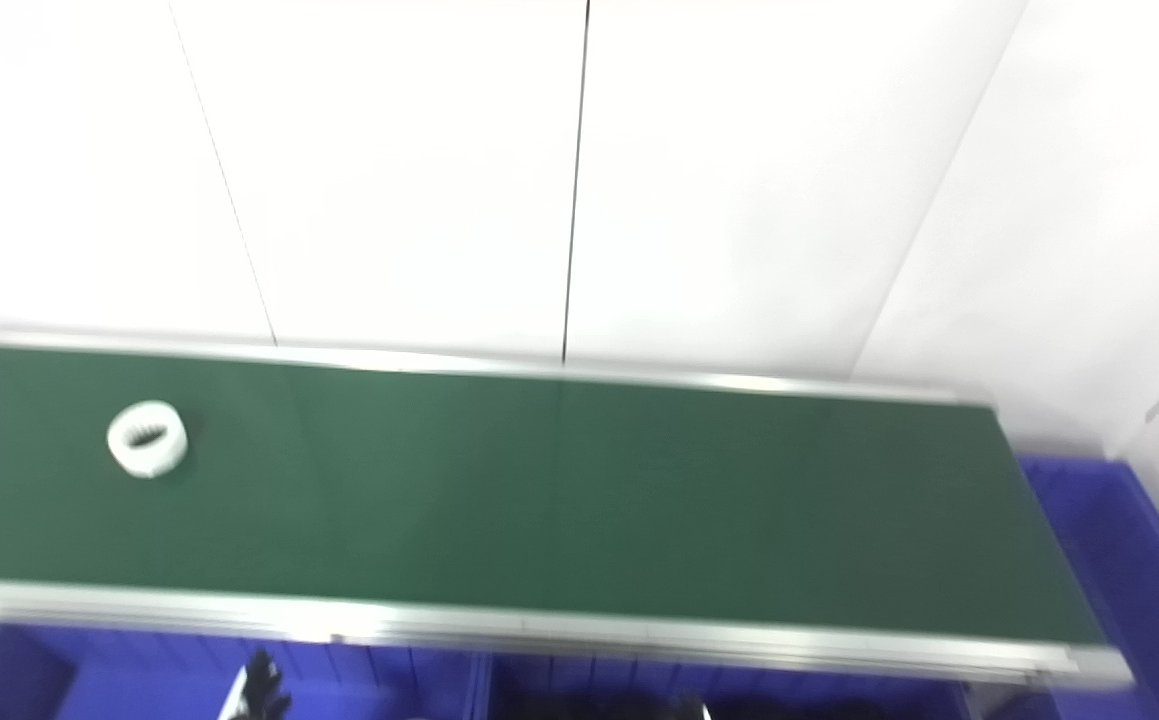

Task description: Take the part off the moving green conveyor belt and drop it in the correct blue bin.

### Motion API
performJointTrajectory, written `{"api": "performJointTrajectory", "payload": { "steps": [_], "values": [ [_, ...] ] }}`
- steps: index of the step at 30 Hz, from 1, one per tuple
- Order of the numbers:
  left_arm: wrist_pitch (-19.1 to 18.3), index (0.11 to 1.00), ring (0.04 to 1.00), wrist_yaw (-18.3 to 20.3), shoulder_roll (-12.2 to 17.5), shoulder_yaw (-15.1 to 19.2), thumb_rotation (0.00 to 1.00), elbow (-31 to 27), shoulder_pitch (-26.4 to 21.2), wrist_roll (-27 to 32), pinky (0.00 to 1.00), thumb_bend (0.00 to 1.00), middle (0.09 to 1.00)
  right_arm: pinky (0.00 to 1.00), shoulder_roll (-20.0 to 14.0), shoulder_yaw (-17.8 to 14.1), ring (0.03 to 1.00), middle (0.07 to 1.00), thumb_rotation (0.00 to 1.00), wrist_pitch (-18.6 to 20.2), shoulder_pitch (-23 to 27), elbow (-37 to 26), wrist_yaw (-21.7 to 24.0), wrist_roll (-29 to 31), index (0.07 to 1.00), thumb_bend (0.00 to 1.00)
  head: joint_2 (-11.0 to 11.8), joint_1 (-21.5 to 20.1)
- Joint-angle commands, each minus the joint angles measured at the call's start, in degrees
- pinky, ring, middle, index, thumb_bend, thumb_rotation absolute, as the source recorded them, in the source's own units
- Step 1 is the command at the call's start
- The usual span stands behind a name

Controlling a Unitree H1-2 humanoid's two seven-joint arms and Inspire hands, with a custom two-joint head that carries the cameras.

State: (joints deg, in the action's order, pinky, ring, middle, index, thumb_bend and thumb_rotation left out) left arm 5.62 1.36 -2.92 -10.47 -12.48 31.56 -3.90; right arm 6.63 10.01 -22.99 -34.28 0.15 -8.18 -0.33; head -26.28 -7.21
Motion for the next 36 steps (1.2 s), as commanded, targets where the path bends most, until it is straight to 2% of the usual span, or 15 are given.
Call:
{"api": "performJointTrajectory", "payload": {
  "steps": [1, 7, 8, 10, 11, 12, 16, 18, 19, 22, 27, 30, 32, 34, 36],
  "values": [
    [3.80, 1.000, 0.978, -0.47, -1.06, -0.27, 0.93, 0.20, -0.64, 0.54, 1.00, 0.46, 1.000, 0.95, 0.02, -0.50, 0.970, 0.969, 1.00, -3.40, 0.36, -0.68, 1.07, 0.76, 0.964, 0.84, 0.04, 0.19],
    [6.07, 1.000, 0.982, -0.62, -1.29, -0.54, 0.91, 1.43, -1.09, 0.94, 1.00, 0.46, 1.000, 0.95, 0.04, -1.16, 0.976, 0.975, 1.00, -3.21, 0.70, -0.40, 1.87, 1.63, 0.972, 0.86, -0.26, 0.97],
    [7.68, 1.000, 0.983, -0.59, -1.15, -0.69, 0.91, 1.68, -1.27, 0.76, 1.00, 0.46, 1.000, 0.95, 0.11, -1.22, 0.977, 0.975, 1.00, -3.22, 0.74, -0.33, 1.94, 1.72, 0.973, 0.86, -0.28, 1.41],
    [11.36, 0.997, 0.955, -0.01, -0.49, -1.11, 0.80, 1.97, -1.82, 0.74, 1.00, 0.51, 0.991, 0.95, 0.17, -1.32, 0.974, 0.972, 1.00, -3.24, 0.88, -0.19, 2.09, 1.76, 0.976, 0.86, -0.68, 1.99],
    [13.13, 0.987, 0.939, 0.42, -0.07, -1.33, 0.70, 2.04, -2.10, 0.88, 1.00, 0.57, 0.963, 0.96, 0.18, -1.37, 0.973, 0.974, 1.00, -3.24, 0.95, -0.12, 2.17, 1.73, 0.979, 0.86, -0.68, 1.99],
    [14.25, 0.986, 0.937, 0.60, 0.53, -1.52, 0.69, 0.41, -2.30, -0.29, 1.00, 0.57, 0.960, 0.96, 0.15, -1.46, 0.973, 0.974, 1.00, -3.12, 1.07, -0.06, 2.20, 1.66, 0.979, 0.86, -1.13, 2.58],
    [16.45, 0.751, 0.716, -0.45, 0.94, -1.33, 0.48, -6.50, -3.58, -6.09, 0.63, 0.80, 0.735, 0.94, 0.22, -1.85, 0.972, 0.972, 1.00, -2.80, 1.51, -0.20, 2.45, 1.55, 0.980, 0.86, -2.18, 3.54],
    [16.64, 0.714, 0.676, -1.08, 0.79, -0.82, 0.48, -8.97, -4.90, -9.24, 0.57, 0.84, 0.708, 0.94, 0.43, -1.94, 0.973, 0.974, 1.00, -2.30, 1.60, -0.66, 2.64, 1.62, 0.983, 0.86, -2.53, 3.71],
    [17.38, 0.705, 0.666, -1.39, 0.88, -0.22, 0.48, -9.94, -7.23, -10.26, 0.55, 0.85, 0.701, 0.94, 0.54, -1.96, 0.973, 0.974, 1.00, -1.92, 1.67, -0.85, 2.76, 1.87, 0.984, 0.86, -3.01, 3.77],
    [19.35, 0.652, 0.633, -2.36, 1.41, 1.84, 0.31, -10.37, -13.99, -12.52, 0.50, 0.91, 0.674, 0.96, 0.85, -1.97, 0.976, 0.975, 1.00, -1.21, 1.92, -1.24, 2.89, 2.06, 0.986, 0.86, -3.56, 3.80],
    [16.57, 0.662, 0.688, -2.38, 5.51, 6.65, 0.32, -7.51, -26.27, -22.99, 0.42, 0.99, 0.723, 0.95, 1.40, -1.95, 0.968, 0.970, 1.00, -0.97, 2.43, -1.23, 2.73, 1.48, 0.984, 0.87, -4.39, 3.61],
    [14.31, 0.693, 0.747, -1.70, 8.40, 7.66, 0.35, -4.87, -31.62, -28.53, 0.52, 1.00, 0.764, 0.95, 1.70, -1.97, 0.970, 0.968, 1.00, -0.72, 2.56, -1.30, 2.73, 1.54, 0.985, 0.88, -4.62, 3.65],
    [13.12, 0.743, 0.815, -1.31, 10.20, 7.59, 0.34, -3.10, -34.57, -31.70, 0.70, 0.98, 0.813, 0.95, 1.84, -1.99, 0.968, 0.966, 1.00, -0.66, 2.58, -1.37, 2.74, 1.60, 0.985, 0.88, -4.60, 3.72],
    [11.63, 0.777, 0.864, -0.42, 12.09, 7.10, 0.30, -1.32, -37.76, -34.68, 0.81, 0.97, 0.846, 0.95, 1.88, -2.03, 0.968, 0.968, 1.00, -0.64, 2.74, -1.25, 2.80, 1.57, 0.990, 0.89, -4.76, 3.83],
    [9.93, 0.789, 0.875, 0.43, 13.85, 6.44, 0.28, 0.44, -40.87, -37.64, 0.83, 0.98, 0.854, 0.94, 1.92, -2.03, 0.969, 0.969, 1.00, -0.32, 2.88, -1.29, 2.86, 1.59, 0.990, 0.89, -4.82, 3.91]
  ]
}}
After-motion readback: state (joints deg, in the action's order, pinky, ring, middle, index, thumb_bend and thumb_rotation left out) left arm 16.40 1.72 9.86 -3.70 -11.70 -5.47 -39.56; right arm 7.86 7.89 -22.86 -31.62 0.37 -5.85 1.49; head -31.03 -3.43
